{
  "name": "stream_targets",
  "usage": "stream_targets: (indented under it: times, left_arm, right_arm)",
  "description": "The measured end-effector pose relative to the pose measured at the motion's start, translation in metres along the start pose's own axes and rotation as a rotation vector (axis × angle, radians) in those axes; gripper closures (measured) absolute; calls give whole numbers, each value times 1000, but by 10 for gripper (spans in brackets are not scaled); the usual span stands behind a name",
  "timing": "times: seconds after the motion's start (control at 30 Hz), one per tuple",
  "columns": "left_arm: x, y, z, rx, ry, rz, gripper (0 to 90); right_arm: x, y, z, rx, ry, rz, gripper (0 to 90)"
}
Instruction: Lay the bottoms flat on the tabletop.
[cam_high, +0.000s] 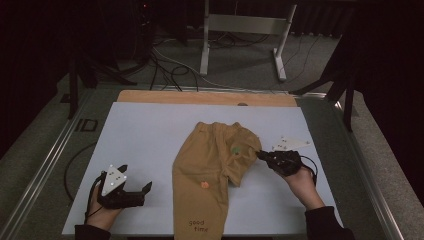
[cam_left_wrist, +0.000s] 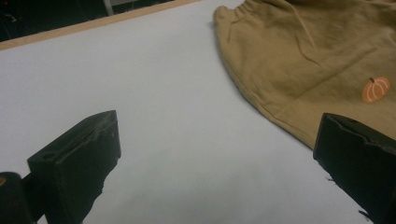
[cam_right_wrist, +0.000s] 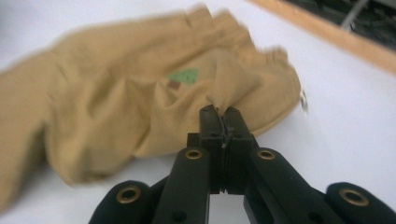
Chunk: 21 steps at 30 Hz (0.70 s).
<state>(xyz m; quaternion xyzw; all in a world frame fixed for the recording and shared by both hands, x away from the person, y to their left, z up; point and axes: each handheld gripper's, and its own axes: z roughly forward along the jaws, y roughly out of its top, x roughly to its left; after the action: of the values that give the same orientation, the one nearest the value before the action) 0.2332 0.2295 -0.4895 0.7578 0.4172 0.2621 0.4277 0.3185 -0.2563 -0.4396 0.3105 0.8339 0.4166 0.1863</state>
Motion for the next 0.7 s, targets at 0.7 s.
stream_targets:
  times: [0.7]
  left_arm:
    - [2,-1,0,0,-8,-6,20]
  right_arm:
    - [44,82,78,-104,197,-42,892]
